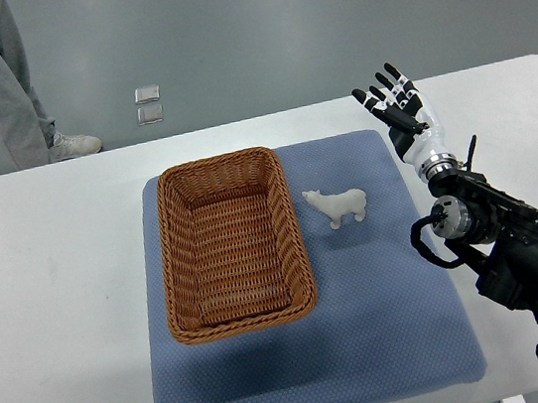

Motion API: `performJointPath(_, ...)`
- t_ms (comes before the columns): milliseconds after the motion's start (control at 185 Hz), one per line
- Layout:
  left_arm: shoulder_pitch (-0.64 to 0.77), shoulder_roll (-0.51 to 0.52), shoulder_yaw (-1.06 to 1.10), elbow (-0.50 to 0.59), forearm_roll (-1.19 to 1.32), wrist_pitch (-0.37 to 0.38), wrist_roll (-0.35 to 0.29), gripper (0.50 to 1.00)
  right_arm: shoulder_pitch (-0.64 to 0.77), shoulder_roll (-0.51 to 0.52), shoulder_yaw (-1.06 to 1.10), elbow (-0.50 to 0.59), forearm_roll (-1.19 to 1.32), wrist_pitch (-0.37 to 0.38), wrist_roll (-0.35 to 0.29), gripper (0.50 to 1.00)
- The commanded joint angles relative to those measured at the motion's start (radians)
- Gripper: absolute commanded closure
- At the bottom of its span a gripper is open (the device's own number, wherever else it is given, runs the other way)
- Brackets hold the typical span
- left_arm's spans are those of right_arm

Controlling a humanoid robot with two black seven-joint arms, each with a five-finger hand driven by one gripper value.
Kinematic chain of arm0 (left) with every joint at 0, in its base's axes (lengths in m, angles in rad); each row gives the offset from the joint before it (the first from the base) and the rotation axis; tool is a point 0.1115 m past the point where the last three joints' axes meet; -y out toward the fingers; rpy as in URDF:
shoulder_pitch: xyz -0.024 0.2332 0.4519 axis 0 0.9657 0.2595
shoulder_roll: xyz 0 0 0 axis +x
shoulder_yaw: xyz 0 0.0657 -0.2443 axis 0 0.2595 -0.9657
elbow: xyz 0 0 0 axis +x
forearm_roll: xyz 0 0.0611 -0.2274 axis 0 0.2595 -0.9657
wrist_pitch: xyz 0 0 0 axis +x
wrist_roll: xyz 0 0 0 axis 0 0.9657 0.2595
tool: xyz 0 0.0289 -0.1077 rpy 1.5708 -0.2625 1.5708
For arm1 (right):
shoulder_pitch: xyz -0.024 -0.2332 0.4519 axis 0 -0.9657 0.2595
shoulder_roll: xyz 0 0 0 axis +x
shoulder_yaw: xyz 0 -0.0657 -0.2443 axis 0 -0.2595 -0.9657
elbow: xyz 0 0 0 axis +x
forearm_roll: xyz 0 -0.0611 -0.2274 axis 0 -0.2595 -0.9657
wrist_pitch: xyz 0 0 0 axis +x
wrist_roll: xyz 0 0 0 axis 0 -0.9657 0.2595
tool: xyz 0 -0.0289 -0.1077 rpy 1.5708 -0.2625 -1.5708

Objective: Place white bear in brown basket with right hand

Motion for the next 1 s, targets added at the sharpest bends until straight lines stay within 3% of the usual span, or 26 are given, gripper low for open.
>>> performJointPath(0,0.0,0.0,0.0,0.0,0.0,0.0,-0.001,0.5,0.001,0.0,-0.002,-0.001,0.0,0.0,0.001,0.579)
performJointPath(547,0.0,0.0,0.002,0.0,0.0,0.0,-0.001,0.5,0.012,0.0,0.004,0.014,-0.002,-0.012,-0.005,0.579)
performJointPath(709,0.0,0.0,0.002,0.0,0.0,0.0,-0.001,0.5,0.048,-0.018,-0.011,0.037,0.003,-0.071,-0.006,0.579)
performJointPath(996,0.0,0.0,0.0,0.0,0.0,0.0,0.0,0.5,0.134,-0.129,-0.142,0.1,-0.057,-0.077,-0.006,0.579)
